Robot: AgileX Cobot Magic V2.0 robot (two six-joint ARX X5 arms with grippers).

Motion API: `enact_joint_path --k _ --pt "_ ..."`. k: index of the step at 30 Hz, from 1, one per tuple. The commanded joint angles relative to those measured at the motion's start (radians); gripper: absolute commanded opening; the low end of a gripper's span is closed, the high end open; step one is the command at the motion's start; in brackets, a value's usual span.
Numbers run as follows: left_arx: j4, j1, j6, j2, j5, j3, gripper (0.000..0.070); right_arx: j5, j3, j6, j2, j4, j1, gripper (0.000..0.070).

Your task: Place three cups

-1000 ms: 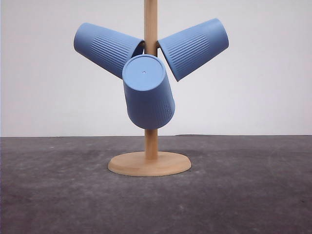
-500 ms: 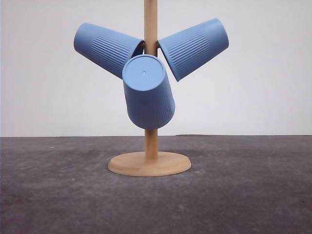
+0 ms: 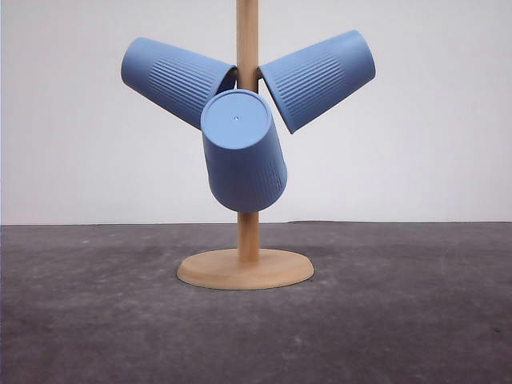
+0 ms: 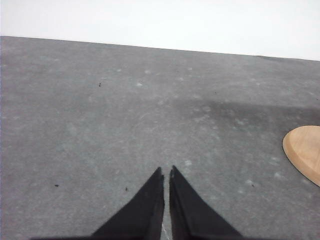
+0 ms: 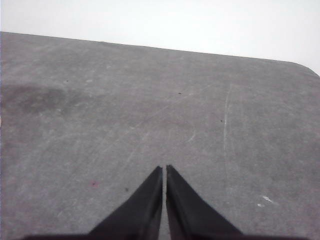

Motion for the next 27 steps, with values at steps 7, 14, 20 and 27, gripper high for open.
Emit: enact_joint_path --k 7,14,20,27 --pt "-0.005 -0.002 0.014 -0.001 0.001 -0.013 0.0 0.003 -0.004 -0.004 -0.001 0.012 -0.001 0.001" --pt "-0.005 -0.002 0.014 -0.001 0.001 -0.013 0.0 0.003 -0.004 -0.004 -0.001 0.012 -0.001 0.001" --pt "-0.005 -0.002 0.014 -0.001 0.001 -0.013 0.0 0.003 -0.004 -0.004 -0.001 0.012 -0.001 0.001" --pt "-0.005 -0.002 0.014 -0.001 0.001 -0.013 0.0 0.003 -0.004 -0.004 -0.001 0.012 -0.001 0.001"
